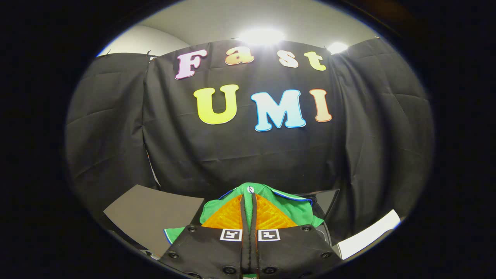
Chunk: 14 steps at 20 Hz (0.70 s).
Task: Put the clothes into the washing machine and then close the washing machine lid.
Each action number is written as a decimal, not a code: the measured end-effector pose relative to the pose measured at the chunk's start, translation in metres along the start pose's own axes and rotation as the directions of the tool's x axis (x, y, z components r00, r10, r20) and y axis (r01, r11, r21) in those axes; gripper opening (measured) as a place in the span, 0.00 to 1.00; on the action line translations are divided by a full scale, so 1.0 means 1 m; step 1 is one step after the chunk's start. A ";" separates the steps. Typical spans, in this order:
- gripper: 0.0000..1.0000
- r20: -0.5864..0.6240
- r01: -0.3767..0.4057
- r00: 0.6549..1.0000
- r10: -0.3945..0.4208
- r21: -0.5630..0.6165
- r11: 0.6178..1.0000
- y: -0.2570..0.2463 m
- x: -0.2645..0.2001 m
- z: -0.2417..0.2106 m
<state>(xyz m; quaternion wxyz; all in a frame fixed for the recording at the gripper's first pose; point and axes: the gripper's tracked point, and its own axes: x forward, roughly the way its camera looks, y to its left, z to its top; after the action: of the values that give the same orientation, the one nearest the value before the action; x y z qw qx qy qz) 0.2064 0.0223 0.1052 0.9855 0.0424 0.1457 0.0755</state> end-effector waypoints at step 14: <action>0.01 -0.154 0.075 0.985 -0.080 -0.041 0.996 -0.073 0.049 -0.119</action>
<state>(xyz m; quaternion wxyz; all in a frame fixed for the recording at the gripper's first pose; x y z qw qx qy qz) 0.2274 -0.0344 -0.0297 0.9740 0.0136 0.2222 0.0429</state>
